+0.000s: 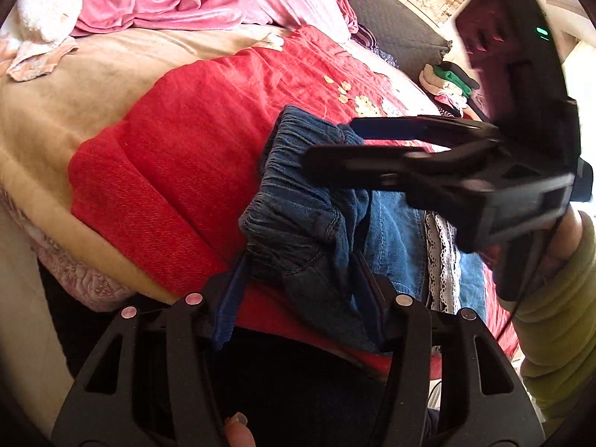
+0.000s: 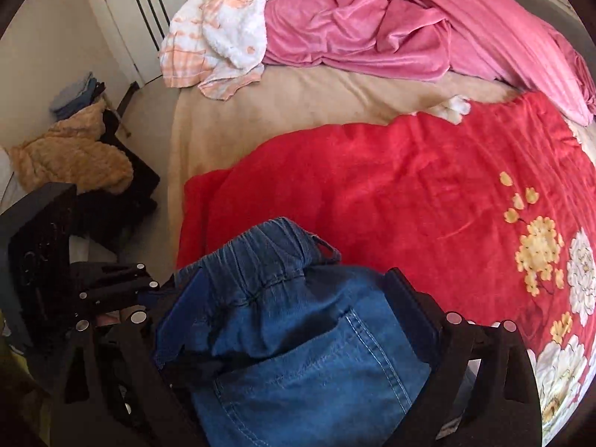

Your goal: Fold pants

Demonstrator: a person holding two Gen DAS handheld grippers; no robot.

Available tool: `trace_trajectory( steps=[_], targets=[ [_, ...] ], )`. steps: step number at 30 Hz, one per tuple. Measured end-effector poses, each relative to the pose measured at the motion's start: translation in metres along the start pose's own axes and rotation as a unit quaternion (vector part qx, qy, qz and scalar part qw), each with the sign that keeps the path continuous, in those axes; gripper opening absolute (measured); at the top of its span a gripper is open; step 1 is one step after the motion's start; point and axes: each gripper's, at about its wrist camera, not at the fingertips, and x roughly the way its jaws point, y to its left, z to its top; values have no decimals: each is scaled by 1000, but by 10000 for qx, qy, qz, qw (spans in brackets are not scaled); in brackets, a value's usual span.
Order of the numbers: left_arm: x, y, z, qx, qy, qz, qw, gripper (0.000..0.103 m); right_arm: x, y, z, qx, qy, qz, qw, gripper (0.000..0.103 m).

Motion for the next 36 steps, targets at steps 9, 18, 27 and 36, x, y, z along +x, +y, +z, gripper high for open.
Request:
trace_trajectory(
  steps=[9, 18, 27, 36],
  targets=[
    [0, 1, -1, -45, -33, -76, 10000, 47, 18, -4, -3, -109, -77, 841, 9964, 50],
    [-19, -11, -4, 1, -280, -218, 9994, 74, -61, -22, -38, 214, -1199, 1423, 9823, 35],
    [-9, -61, 6, 182, -120, -912, 9956, 60, -119, -39, -78, 472, -1826, 1322, 9731, 35],
    [-5, -133, -1, 735, -216, -1306, 9885, 52, -167, -76, -140, 971, -2322, 807, 9644, 52]
  ],
)
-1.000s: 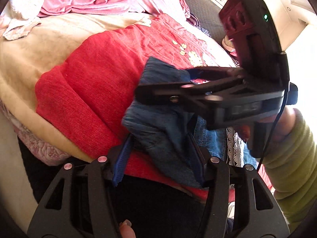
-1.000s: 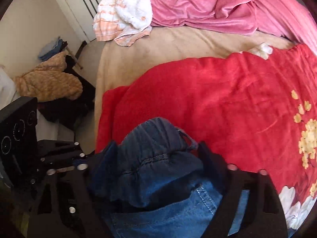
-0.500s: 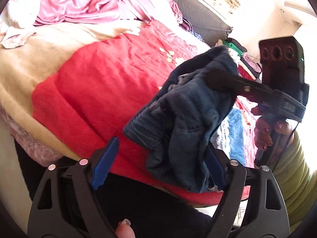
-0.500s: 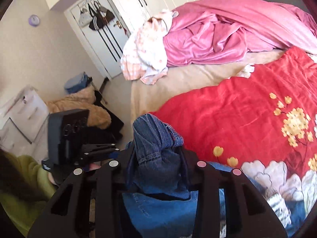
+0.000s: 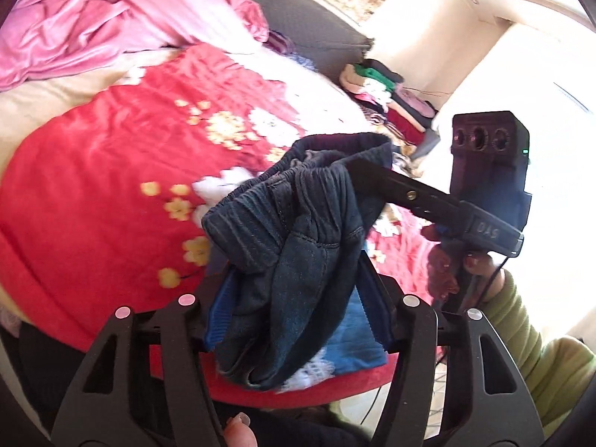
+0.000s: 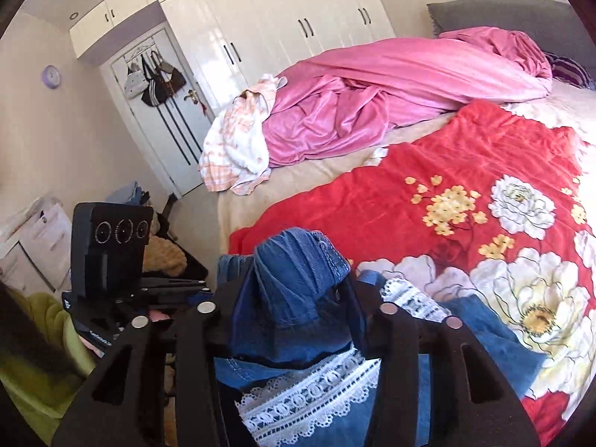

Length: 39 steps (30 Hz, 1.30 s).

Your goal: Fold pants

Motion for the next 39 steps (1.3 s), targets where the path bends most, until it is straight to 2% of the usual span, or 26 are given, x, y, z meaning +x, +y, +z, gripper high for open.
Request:
trace_trajectory(
  steps=[1, 3, 5, 7, 9, 11, 14, 16, 19, 21, 23, 26, 29, 33, 34, 36, 38, 39],
  targets=[
    [6, -7, 0, 77, 48, -116, 9999, 52, -7, -5, -6, 63, -71, -55, 9999, 61],
    [17, -21, -6, 282, 267, -535, 9978, 52, -25, -15, -17, 246, -274, -242, 9990, 72],
    [25, -35, -14, 503, 549, -967, 9925, 52, -42, -27, -31, 518, -464, -363, 9969, 76],
    [23, -43, -19, 684, 581, -1057, 9903, 52, -53, -35, -43, 694, -529, -662, 9940, 82],
    [18, -42, -18, 729, 434, -733, 9937, 52, -59, -37, -55, 727, -462, -993, 9913, 82],
    [15, -36, -13, 750, 252, -45, 9969, 52, -62, -34, -66, 730, -397, -1204, 9892, 82],
    [32, -24, -6, 905, 381, 1098, 9891, 52, -60, -22, -78, 653, -345, -1375, 9877, 83],
    [47, -11, -6, 964, 528, 1493, 9827, 52, -52, -12, -83, 502, -256, -1461, 9877, 83],
    [60, -8, -19, 1091, 785, 1591, 9781, 52, -36, 0, -95, 186, 99, -1701, 9852, 83],
    [67, -14, -27, 1326, 876, 1640, 9736, 52, -22, -1, -107, 35, 611, -2135, 9750, 82],
    [71, -15, -36, 1368, 1110, 1479, 9732, 53, -14, -8, -124, 135, 935, -2322, 9681, 82],
    [77, -13, -41, 1381, 1211, 1450, 9722, 54, -20, -10, -139, 350, 861, -2283, 9692, 82],
    [74, -13, -41, 1350, 1173, 1438, 9733, 54, -26, -4, -138, 369, 893, -2277, 9689, 83],
    [71, -13, -42, 1348, 1150, 1425, 9738, 54, -55, 2, -106, 487, 221, -1921, 9799, 83],
    [71, -14, -42, 1358, 1150, 1435, 9735, 54, -58, 4, -96, 388, 123, -1959, 9798, 83],
    [71, -15, -43, 1373, 1145, 1436, 9734, 54, -50, 3, -78, 120, 198, -2228, 9746, 83],
    [71, -14, -44, 1339, 1154, 1412, 9741, 55, -34, -3, -64, -17, 387, -2208, 9745, 76],
    [70, -13, -44, 1320, 1159, 1389, 9746, 55, -25, -7, -57, -71, 493, -2162, 9751, 67]
  ],
)
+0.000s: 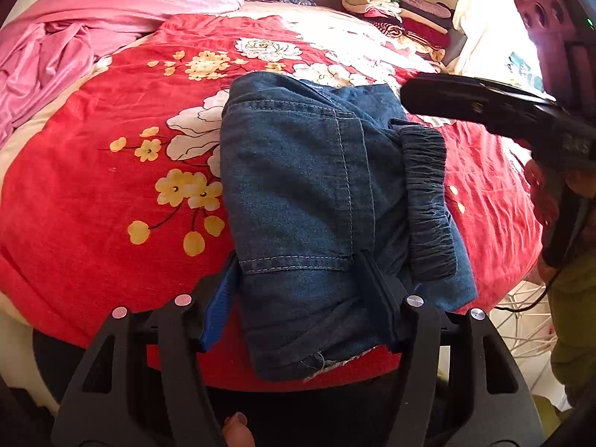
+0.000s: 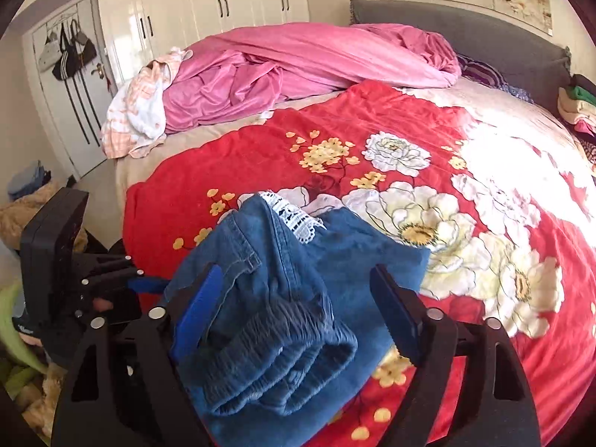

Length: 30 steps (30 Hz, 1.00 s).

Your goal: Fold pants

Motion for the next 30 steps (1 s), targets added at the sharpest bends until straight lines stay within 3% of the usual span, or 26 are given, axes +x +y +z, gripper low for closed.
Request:
trace_trajectory(
  steps=[8, 9, 10, 12, 16, 23, 30],
  targets=[
    [-2, -1, -5, 31, -4, -58, 10000, 55, 61, 6, 38, -339, 697, 271, 9966, 49],
    [-2, 0, -5, 29, -3, -71, 10000, 55, 69, 8, 38, -398, 809, 300, 9955, 33],
    [-2, 0, -6, 21, -5, -84, 10000, 55, 74, 11, 35, -414, 927, 456, 9938, 5],
    [-3, 2, -7, -14, 5, -125, 9999, 56, 79, 15, 32, -363, 961, 625, 9927, 5],
    [-4, 4, -9, -85, 19, -251, 9996, 58, 63, 18, 34, -668, 653, 65, 9956, 4],
    [-4, 3, -9, -62, 33, -277, 9996, 60, 91, 21, 28, -1013, 862, -507, 9898, 4],
    [-2, 2, -11, -56, 90, -308, 9995, 62, 93, 12, 25, -687, 745, -524, 9935, 5]
  ],
)
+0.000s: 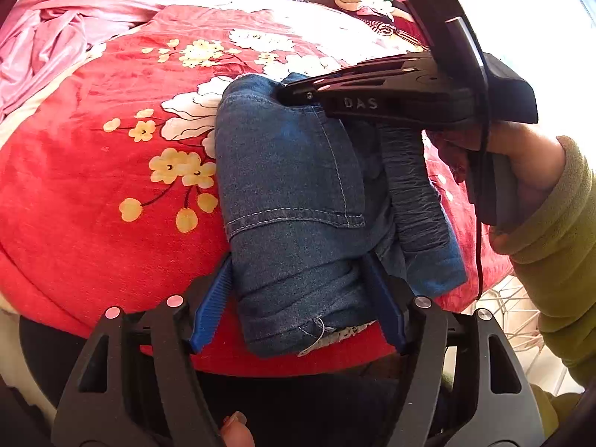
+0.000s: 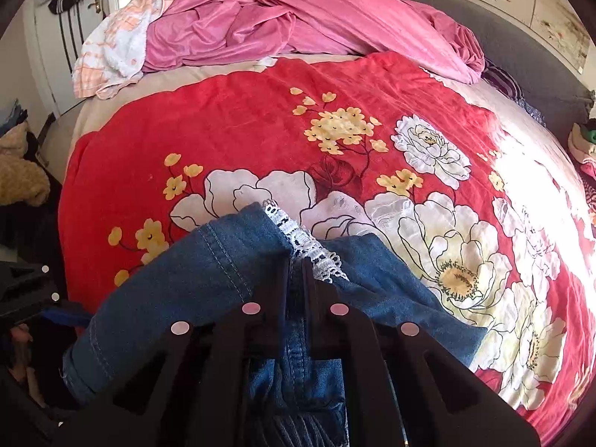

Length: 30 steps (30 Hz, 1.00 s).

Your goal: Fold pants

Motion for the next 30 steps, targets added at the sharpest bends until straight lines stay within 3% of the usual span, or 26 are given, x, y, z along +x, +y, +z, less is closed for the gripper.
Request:
trace_trajectory(
  steps=[10, 17, 18, 19, 25, 30],
  targets=[
    [3, 0, -1, 4, 41, -14, 10000, 64, -65, -7, -15, 449, -779, -25, 9959, 32],
    [3, 0, 0, -1, 49, -18, 10000, 64, -86, 7, -55, 655, -739, 198, 9949, 32],
    [3, 0, 0, 3, 55, -19, 10000, 65, -88, 10, -60, 651, -739, 212, 9949, 39],
    [3, 0, -1, 9, 70, -20, 10000, 65, -90, 15, -66, 640, -761, 177, 9949, 46],
    [6, -3, -2, 45, 123, -2, 9999, 66, -76, 25, -86, 454, -507, -322, 9972, 47],
    [8, -2, -3, 37, 208, -30, 9998, 67, -66, 16, -91, 621, -517, -357, 9961, 51]
  ],
)
